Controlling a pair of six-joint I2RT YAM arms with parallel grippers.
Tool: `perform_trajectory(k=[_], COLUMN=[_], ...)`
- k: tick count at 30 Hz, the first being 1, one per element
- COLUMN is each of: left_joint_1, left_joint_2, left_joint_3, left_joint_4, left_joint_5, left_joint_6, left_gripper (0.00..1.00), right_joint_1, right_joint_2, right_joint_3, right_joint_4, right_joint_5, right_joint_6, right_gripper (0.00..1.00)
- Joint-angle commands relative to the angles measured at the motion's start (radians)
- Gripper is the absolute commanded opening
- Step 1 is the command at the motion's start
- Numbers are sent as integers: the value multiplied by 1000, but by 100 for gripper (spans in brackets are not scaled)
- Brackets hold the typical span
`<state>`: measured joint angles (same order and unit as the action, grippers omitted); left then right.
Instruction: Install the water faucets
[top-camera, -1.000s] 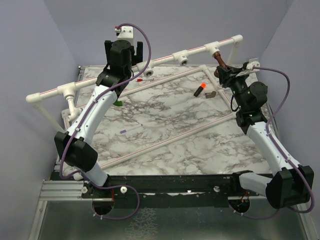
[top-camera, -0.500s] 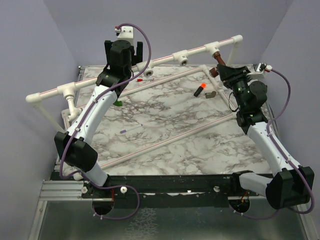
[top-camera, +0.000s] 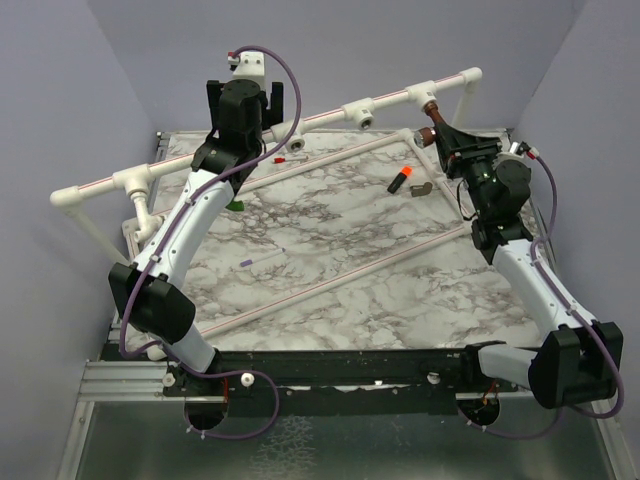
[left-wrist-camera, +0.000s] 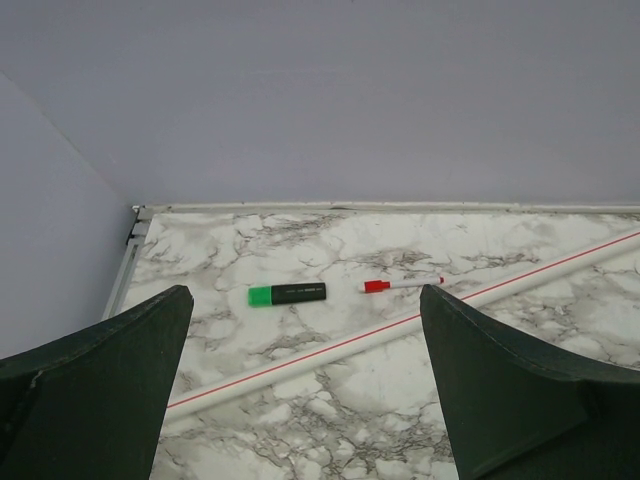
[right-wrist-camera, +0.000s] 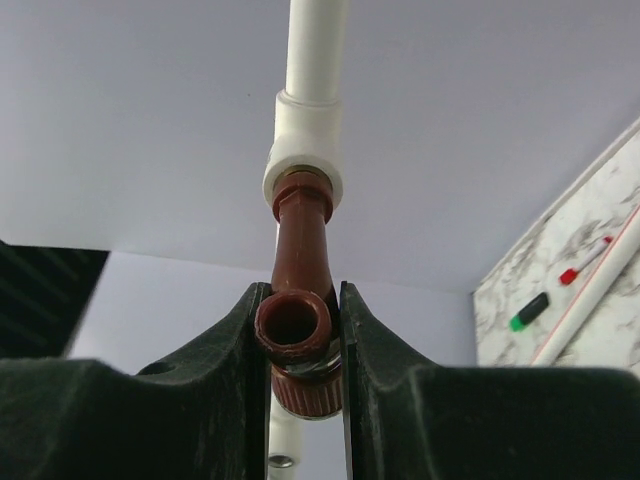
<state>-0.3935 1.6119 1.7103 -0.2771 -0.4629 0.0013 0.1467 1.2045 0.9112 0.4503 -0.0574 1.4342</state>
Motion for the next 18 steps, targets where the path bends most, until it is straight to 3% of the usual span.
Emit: perform_trajectory(k=[1, 7, 14, 18], left_joint_1=[-42, -44, -45, -45], left_joint_2=[4, 11, 9, 8], left_joint_3=[-27, -22, -22, -24], left_joint_4=[-84, -85, -86, -85], left_joint_5=[50, 49, 43, 40], left_joint_6=[-8, -6, -6, -6], left_gripper=[97, 97, 97, 97], right_joint_1=[38, 39, 38, 38], right_joint_2=[18, -8, -13, -14], right_joint_3=[-18, -5, -21, -32], right_joint_4=[101, 75, 46, 29], right_joint_5=[-198, -204, -204, -207], right_joint_6=[310, 316, 270, 239], right_gripper=[1, 4, 43, 55])
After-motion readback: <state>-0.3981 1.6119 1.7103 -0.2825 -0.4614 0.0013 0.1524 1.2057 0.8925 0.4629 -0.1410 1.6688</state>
